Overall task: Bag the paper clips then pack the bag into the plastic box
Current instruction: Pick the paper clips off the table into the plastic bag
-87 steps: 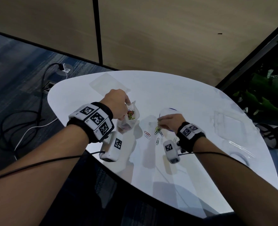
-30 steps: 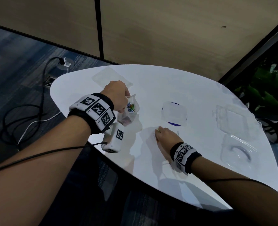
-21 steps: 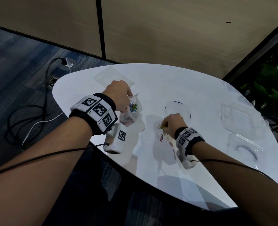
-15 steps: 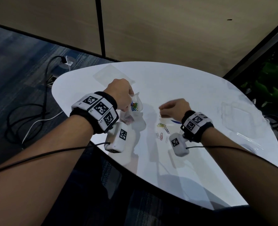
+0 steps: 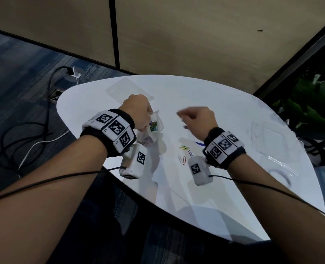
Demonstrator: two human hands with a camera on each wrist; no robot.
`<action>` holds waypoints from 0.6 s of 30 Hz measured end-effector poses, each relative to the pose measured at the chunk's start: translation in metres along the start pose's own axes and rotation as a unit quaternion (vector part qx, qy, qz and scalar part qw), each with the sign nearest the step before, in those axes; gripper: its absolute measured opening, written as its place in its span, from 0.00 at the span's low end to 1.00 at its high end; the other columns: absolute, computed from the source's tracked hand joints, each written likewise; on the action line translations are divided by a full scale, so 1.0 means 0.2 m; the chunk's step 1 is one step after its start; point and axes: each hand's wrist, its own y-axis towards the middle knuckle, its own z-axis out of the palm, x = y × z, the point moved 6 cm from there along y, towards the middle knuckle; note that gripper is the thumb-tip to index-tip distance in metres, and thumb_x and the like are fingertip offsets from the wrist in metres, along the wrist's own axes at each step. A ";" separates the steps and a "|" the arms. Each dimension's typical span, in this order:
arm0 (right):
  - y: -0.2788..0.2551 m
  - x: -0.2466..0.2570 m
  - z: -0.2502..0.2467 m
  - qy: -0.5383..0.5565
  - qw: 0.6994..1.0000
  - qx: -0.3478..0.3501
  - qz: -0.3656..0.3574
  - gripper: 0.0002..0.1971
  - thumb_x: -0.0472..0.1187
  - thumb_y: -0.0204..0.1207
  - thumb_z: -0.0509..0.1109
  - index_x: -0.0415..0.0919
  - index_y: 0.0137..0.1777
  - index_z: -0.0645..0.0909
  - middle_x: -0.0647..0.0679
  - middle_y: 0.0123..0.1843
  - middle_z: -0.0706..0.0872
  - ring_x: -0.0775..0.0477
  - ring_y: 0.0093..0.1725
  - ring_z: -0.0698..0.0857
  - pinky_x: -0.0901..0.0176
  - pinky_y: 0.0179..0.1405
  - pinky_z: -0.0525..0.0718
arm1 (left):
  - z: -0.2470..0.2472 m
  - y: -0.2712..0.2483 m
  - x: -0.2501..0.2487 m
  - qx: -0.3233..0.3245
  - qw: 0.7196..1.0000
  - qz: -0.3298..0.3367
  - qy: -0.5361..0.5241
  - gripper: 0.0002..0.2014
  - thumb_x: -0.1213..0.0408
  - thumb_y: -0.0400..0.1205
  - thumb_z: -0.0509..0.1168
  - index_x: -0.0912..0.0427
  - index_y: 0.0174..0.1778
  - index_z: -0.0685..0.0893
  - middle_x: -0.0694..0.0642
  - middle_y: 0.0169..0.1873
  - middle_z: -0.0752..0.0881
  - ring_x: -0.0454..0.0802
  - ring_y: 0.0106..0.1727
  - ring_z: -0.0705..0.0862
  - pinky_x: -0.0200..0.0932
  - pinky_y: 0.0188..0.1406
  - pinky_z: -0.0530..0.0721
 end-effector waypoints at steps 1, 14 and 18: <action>-0.01 -0.12 -0.03 -0.095 0.994 0.004 0.049 0.13 0.40 0.80 0.67 0.46 0.62 0.87 0.47 0.64 0.88 0.47 0.64 0.85 0.54 0.72 0.78 | 0.00 0.00 0.00 0.002 1.000 0.000 0.000 0.15 0.79 0.81 0.63 0.65 0.57 0.90 0.67 0.45 0.93 0.63 0.44 0.94 0.56 0.52 0.93; -0.27 -0.58 0.48 -0.288 0.944 0.103 0.124 0.28 0.45 0.87 0.47 0.45 0.86 0.48 0.36 0.87 0.44 0.32 0.85 0.49 0.37 0.81 0.60 | -0.02 -0.04 0.00 0.005 1.000 0.010 0.006 0.16 0.77 0.81 0.66 0.66 0.64 0.88 0.68 0.53 0.92 0.64 0.56 0.91 0.56 0.59 0.90; -0.35 -0.59 0.53 -0.397 0.903 0.163 0.000 0.38 0.30 0.78 0.57 0.37 0.85 0.44 0.35 0.86 0.44 0.29 0.84 0.49 0.43 0.82 0.61 | -0.02 -0.04 -0.01 0.002 1.000 0.016 0.008 0.15 0.76 0.82 0.64 0.66 0.64 0.88 0.67 0.55 0.91 0.64 0.57 0.91 0.56 0.60 0.90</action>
